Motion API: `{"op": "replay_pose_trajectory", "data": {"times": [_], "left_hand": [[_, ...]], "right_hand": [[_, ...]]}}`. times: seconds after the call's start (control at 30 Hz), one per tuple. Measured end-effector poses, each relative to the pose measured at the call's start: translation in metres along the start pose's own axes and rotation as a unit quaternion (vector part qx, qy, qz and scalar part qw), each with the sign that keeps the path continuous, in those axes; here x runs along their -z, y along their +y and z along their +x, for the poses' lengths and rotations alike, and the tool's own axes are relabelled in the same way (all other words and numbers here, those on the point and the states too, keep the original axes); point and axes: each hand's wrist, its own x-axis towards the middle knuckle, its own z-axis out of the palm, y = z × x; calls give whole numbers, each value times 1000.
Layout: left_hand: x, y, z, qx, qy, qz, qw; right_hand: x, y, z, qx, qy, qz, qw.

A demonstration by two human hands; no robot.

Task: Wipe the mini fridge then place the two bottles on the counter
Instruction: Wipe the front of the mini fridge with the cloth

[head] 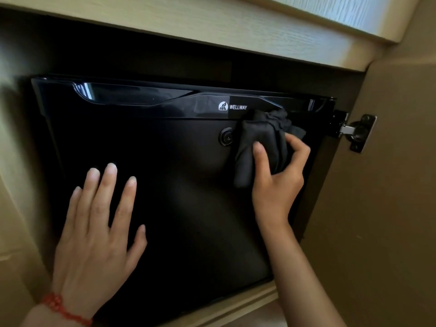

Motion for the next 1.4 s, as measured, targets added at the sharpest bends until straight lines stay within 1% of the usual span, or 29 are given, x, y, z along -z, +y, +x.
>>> {"op": "replay_pose_trajectory", "data": {"times": [0.07, 0.13, 0.27, 0.37, 0.43, 0.57, 0.67, 0.77, 0.83, 0.9, 0.97, 1.07, 1.2, 1.3, 1.4], "left_hand": [[0, 2, 1, 0, 6, -4, 1000], [3, 3, 4, -2, 5, -12, 1000], [7, 4, 6, -7, -6, -18, 1000], [7, 5, 6, -9, -23, -8, 1000], [6, 4, 5, -11, -32, 4, 999], [2, 7, 3, -10, -21, 10, 1000], [-1, 10, 4, 2, -14, 0, 1000], [0, 17, 4, 9, -6, -21, 1000], [0, 21, 4, -2, -7, -17, 1000], [1, 24, 2, -8, -18, -15, 1000], [1, 25, 0, -6, -31, -11, 999], [-1, 26, -3, -9, -48, 29, 998], [-3, 28, -2, -4, -47, 39, 998], [-6, 26, -5, -11, -40, 44, 998], [-9, 27, -6, -11, -36, 48, 998]], "right_hand": [[5, 8, -9, -1, 2, -12, 1000], [13, 26, -36, -21, -5, -23, 999], [35, 55, -96, -99, -39, -42, 993], [38, 56, -94, -123, -55, -43, 990], [36, 52, -79, -99, -59, -30, 993], [26, 34, -27, -25, -43, -1, 999], [23, 22, 11, 1, -50, 3, 999], [22, 23, 13, 8, -39, -7, 999], [25, 34, -4, 3, -23, -13, 1000], [33, 51, -30, -7, -28, -22, 999], [44, 66, -54, -37, -48, -42, 997], [55, 77, -71, -101, -58, -63, 991], [48, 64, -46, -66, -39, -51, 996], [42, 50, -2, -12, -24, -42, 999], [40, 42, 36, 23, -38, -49, 998]]}}
